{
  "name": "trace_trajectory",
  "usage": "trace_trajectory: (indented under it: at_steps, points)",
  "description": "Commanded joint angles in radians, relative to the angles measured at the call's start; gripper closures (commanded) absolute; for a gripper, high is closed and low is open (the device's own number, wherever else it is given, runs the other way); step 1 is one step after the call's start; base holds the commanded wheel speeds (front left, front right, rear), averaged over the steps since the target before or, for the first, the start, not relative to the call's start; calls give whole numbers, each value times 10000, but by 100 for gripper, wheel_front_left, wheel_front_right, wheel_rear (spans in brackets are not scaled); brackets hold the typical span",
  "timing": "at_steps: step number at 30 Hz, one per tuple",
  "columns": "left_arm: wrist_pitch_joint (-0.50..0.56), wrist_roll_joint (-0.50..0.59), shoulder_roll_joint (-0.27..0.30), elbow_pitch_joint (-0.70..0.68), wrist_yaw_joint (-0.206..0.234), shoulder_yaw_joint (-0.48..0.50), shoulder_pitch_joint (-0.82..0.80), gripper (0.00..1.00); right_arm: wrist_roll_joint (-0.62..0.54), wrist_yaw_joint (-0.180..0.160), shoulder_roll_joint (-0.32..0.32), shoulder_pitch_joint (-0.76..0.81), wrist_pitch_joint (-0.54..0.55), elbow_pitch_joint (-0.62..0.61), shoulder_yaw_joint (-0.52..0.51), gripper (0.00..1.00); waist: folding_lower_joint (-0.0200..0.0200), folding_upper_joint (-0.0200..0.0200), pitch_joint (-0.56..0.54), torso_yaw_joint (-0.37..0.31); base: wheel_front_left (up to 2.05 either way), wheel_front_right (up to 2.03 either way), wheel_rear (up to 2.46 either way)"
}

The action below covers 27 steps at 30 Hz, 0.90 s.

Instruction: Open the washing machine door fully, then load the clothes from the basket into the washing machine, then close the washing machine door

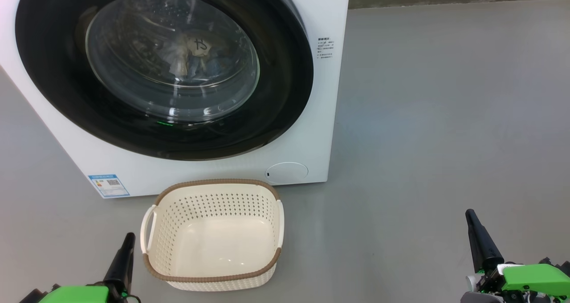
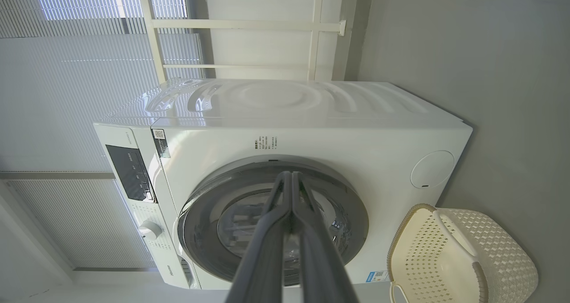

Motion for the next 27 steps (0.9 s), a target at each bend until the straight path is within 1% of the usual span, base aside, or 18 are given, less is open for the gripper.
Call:
trace_trajectory:
  at_steps: [1, 27]
  points:
    - [56, -75, 190, -186, -100, 343, -408, 100, -34, 16, -38, -411, 82, -243, 219, 100, 0, -1, 0, 0, 0, 0, 0]
    - [56, -75, 190, -186, -100, 343, -408, 100, -35, 16, -37, -411, 84, -243, 218, 100, 0, -1, 0, 0, 0, 0, 0]
